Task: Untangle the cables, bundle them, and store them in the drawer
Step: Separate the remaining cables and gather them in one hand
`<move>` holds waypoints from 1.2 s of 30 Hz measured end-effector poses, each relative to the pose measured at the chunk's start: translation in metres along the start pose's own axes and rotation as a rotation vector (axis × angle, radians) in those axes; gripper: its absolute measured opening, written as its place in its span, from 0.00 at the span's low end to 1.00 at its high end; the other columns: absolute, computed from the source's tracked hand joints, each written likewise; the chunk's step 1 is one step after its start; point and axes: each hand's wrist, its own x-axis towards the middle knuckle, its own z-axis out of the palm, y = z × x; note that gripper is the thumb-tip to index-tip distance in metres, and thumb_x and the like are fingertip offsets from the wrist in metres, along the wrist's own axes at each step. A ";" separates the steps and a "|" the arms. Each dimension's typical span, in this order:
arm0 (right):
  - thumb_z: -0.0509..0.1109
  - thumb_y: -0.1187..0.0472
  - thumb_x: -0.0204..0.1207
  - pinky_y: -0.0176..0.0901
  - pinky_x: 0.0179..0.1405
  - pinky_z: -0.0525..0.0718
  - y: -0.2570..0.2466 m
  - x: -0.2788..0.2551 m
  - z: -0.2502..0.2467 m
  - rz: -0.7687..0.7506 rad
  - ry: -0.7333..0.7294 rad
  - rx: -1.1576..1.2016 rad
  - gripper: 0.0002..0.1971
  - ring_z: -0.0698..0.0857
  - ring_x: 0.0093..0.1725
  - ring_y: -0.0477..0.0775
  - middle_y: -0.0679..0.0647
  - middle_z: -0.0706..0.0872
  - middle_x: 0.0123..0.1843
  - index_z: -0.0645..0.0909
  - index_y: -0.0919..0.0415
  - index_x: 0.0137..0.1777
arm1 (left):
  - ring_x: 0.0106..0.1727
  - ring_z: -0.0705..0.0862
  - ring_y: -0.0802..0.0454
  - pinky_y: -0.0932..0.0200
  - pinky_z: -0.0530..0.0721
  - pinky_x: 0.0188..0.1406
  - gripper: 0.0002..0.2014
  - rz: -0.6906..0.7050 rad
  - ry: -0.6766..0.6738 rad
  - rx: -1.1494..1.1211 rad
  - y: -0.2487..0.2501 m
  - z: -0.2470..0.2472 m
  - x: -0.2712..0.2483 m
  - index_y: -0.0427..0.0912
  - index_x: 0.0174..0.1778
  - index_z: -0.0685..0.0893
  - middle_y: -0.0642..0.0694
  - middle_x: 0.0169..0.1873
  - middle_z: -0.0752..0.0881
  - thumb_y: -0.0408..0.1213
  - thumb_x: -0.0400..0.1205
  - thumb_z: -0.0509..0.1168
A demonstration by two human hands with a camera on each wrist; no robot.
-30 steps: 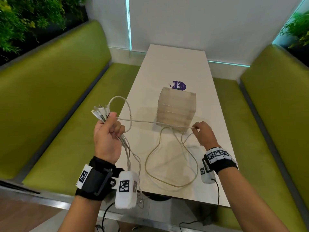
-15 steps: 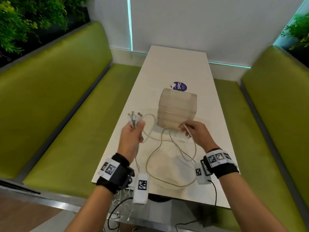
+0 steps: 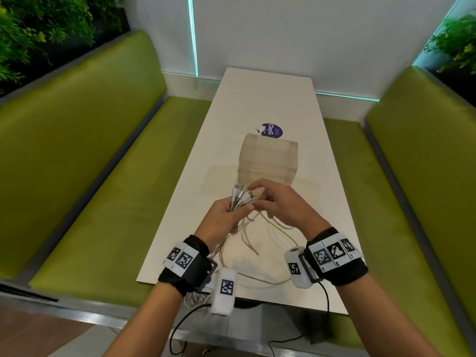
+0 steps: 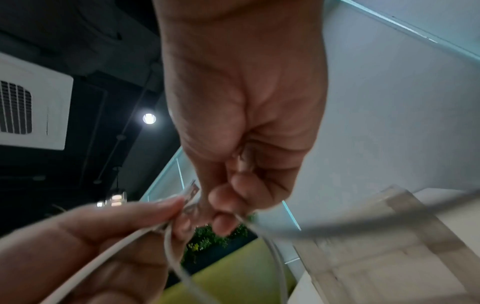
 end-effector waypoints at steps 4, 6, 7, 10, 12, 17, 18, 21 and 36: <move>0.68 0.62 0.79 0.34 0.25 0.78 -0.015 -0.017 -0.003 0.116 -0.231 -0.001 0.05 0.80 0.24 0.44 0.52 0.85 0.32 0.84 0.62 0.45 | 0.22 0.62 0.56 0.63 0.63 0.22 0.13 -0.030 -0.045 0.022 0.003 -0.018 -0.011 0.40 0.38 0.85 0.54 0.20 0.66 0.46 0.82 0.66; 0.66 0.63 0.81 0.37 0.27 0.82 -0.019 -0.027 0.005 0.182 -0.340 0.122 0.07 0.83 0.25 0.48 0.56 0.86 0.34 0.82 0.66 0.45 | 0.21 0.64 0.56 0.64 0.65 0.21 0.15 -0.012 -0.012 0.029 0.002 -0.024 -0.014 0.41 0.39 0.85 0.55 0.19 0.68 0.49 0.82 0.65; 0.65 0.63 0.82 0.38 0.28 0.84 -0.019 -0.031 0.010 0.206 -0.383 0.181 0.07 0.85 0.26 0.50 0.58 0.86 0.35 0.81 0.67 0.46 | 0.20 0.65 0.56 0.64 0.66 0.21 0.15 0.000 0.003 0.023 0.001 -0.026 -0.015 0.41 0.39 0.85 0.55 0.19 0.69 0.49 0.82 0.65; 0.63 0.65 0.83 0.43 0.32 0.88 -0.013 -0.040 0.029 0.248 -0.467 0.272 0.06 0.87 0.30 0.55 0.63 0.86 0.38 0.78 0.68 0.47 | 0.20 0.63 0.57 0.64 0.65 0.22 0.14 0.014 0.045 -0.011 0.000 -0.031 -0.018 0.39 0.40 0.82 0.54 0.20 0.66 0.47 0.82 0.64; 0.60 0.67 0.83 0.46 0.35 0.90 -0.005 -0.044 0.042 0.294 -0.493 0.308 0.05 0.88 0.31 0.57 0.64 0.86 0.38 0.76 0.68 0.48 | 0.21 0.60 0.56 0.64 0.63 0.22 0.14 0.014 0.066 -0.038 -0.001 -0.032 -0.018 0.38 0.40 0.81 0.53 0.20 0.64 0.46 0.82 0.63; 0.55 0.71 0.80 0.46 0.38 0.90 0.011 -0.057 0.063 0.399 -0.593 0.407 0.07 0.90 0.34 0.59 0.65 0.87 0.39 0.75 0.68 0.50 | 0.22 0.59 0.56 0.64 0.62 0.22 0.13 0.015 0.128 -0.126 -0.004 -0.038 -0.020 0.39 0.40 0.81 0.53 0.21 0.63 0.44 0.84 0.63; 0.56 0.71 0.80 0.45 0.37 0.90 0.014 -0.060 0.065 0.419 -0.615 0.434 0.06 0.90 0.35 0.59 0.66 0.88 0.40 0.75 0.68 0.50 | 0.22 0.59 0.55 0.64 0.62 0.22 0.13 0.017 0.142 -0.136 -0.005 -0.039 -0.020 0.39 0.39 0.81 0.53 0.21 0.63 0.44 0.84 0.63; 0.58 0.68 0.82 0.42 0.33 0.89 0.020 -0.066 0.067 0.450 -0.681 0.497 0.04 0.90 0.33 0.58 0.66 0.89 0.39 0.74 0.67 0.51 | 0.23 0.58 0.55 0.60 0.57 0.26 0.13 0.009 0.176 -0.170 -0.005 -0.043 -0.020 0.40 0.39 0.81 0.53 0.21 0.63 0.45 0.84 0.62; 0.58 0.64 0.84 0.38 0.25 0.82 0.038 -0.065 0.070 0.395 -0.608 0.461 0.02 0.83 0.24 0.52 0.61 0.85 0.35 0.71 0.62 0.51 | 0.23 0.57 0.55 0.54 0.54 0.29 0.13 0.019 0.202 -0.207 -0.006 -0.041 -0.022 0.39 0.39 0.80 0.53 0.20 0.63 0.44 0.84 0.62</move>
